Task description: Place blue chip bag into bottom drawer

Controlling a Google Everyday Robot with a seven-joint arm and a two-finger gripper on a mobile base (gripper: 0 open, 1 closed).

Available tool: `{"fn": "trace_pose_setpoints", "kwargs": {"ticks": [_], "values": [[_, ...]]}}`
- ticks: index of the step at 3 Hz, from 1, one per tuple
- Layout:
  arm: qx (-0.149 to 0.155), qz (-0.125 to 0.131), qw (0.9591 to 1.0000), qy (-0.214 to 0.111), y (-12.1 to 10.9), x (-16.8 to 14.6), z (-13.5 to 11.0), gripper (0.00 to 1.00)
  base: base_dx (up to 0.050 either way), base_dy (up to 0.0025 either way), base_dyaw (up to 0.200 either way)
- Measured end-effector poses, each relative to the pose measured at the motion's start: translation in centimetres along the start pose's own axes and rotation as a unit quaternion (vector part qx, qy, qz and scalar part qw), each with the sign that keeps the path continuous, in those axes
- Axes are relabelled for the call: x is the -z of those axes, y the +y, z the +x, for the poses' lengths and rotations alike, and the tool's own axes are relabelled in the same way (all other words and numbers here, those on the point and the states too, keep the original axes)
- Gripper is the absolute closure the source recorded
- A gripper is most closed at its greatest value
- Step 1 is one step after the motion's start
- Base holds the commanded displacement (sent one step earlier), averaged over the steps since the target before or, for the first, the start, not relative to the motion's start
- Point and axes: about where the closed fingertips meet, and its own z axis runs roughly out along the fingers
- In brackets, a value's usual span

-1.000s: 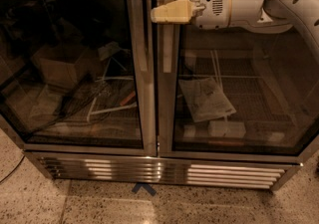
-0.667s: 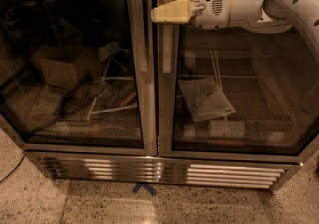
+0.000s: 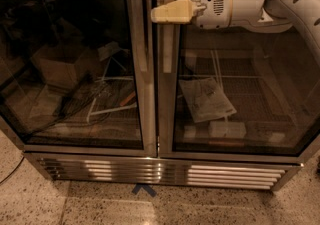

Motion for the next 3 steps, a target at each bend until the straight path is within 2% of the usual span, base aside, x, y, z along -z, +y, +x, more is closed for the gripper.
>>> {"fn": "trace_pose_setpoints", "kwargs": {"ticks": [3], "values": [[0.003,-0.007,1.0,0.001,0.14,0.01,0.01,1.0,0.0,0.0,0.0]]}}
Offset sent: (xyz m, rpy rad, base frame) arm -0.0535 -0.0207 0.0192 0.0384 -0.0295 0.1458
